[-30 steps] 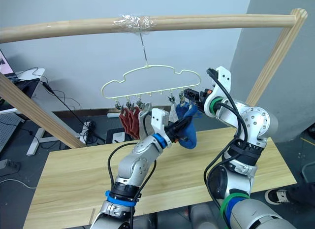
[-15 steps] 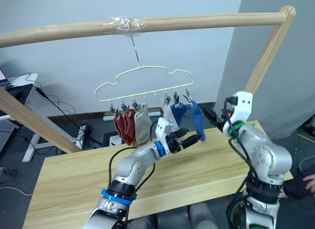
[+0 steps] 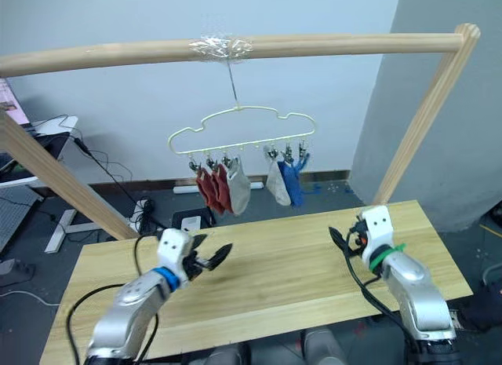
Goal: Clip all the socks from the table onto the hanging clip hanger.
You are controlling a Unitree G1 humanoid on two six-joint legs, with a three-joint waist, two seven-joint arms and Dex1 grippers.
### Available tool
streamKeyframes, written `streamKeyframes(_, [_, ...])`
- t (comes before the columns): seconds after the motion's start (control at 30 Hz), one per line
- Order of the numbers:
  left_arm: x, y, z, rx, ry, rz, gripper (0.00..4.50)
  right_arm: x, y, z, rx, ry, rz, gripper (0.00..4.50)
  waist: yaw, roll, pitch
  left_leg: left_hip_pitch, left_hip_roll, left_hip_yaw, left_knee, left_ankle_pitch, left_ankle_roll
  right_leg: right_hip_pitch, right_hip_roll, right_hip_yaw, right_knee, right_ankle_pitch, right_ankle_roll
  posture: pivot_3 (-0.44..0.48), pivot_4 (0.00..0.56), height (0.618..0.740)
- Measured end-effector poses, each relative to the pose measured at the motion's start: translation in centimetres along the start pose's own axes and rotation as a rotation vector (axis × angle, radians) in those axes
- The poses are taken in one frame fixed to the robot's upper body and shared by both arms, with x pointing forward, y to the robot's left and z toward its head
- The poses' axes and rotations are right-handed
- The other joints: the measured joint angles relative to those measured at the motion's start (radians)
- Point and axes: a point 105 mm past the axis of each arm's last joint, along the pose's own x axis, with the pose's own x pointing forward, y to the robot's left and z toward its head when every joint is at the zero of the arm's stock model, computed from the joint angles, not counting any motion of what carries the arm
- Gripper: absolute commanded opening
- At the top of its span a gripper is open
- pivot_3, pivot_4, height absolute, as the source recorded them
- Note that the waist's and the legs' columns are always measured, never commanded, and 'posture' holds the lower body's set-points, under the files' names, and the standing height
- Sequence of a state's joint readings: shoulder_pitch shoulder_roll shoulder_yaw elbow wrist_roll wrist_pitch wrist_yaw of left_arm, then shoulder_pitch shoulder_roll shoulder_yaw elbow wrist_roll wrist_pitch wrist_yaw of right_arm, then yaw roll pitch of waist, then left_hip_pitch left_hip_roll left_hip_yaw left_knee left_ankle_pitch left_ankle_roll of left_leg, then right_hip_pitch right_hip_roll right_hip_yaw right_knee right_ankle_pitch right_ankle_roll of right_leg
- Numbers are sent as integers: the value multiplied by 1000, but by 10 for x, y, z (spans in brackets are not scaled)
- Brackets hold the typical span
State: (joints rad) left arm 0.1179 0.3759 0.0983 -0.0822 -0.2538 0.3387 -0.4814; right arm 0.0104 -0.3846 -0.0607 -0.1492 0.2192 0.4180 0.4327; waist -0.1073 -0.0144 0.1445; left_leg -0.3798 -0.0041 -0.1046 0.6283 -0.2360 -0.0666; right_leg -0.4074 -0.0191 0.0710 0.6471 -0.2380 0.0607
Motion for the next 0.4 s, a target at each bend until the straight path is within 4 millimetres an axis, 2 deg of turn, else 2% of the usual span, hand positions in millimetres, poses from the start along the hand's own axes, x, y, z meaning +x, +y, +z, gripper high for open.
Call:
streamKeyframes(0.07, [-13, 14, -14, 22, 54, 81, 4472, -3, -2, -8, 5, 5, -14, 4500, 16, 0, -5, 1, 0, 0, 0, 0, 0, 1, 0, 0, 0, -2, -4, 30, 48, 740])
streamKeyframes(0.17, [-22, 23, -23, 39, 81, 144, 4472, -4, -2, -12, 3, -1, -18, 4500, 34, -2, -15, 1, 0, 0, 1, 0, 0, 1, 0, 0, 0, -3, -5, 40, 37, 740])
streamKeyframes(0.3, [-26, 37, -28, 53, 80, 214, 4472, -1, -1, -22, 16, 10, -25, 4500, 59, -4, -29, 2, 0, 0, 1, 0, 0, 2, 0, -1, 0, -3, -6, 47, 24, 740])
streamKeyframes(0.4, [-24, 37, -32, 37, 77, 213, 4472, 1, -4, -29, 35, 26, -46, 4500, 72, -4, -40, 2, 0, 1, 1, 0, 0, 2, 0, -1, 0, -3, -6, 41, 15, 740])
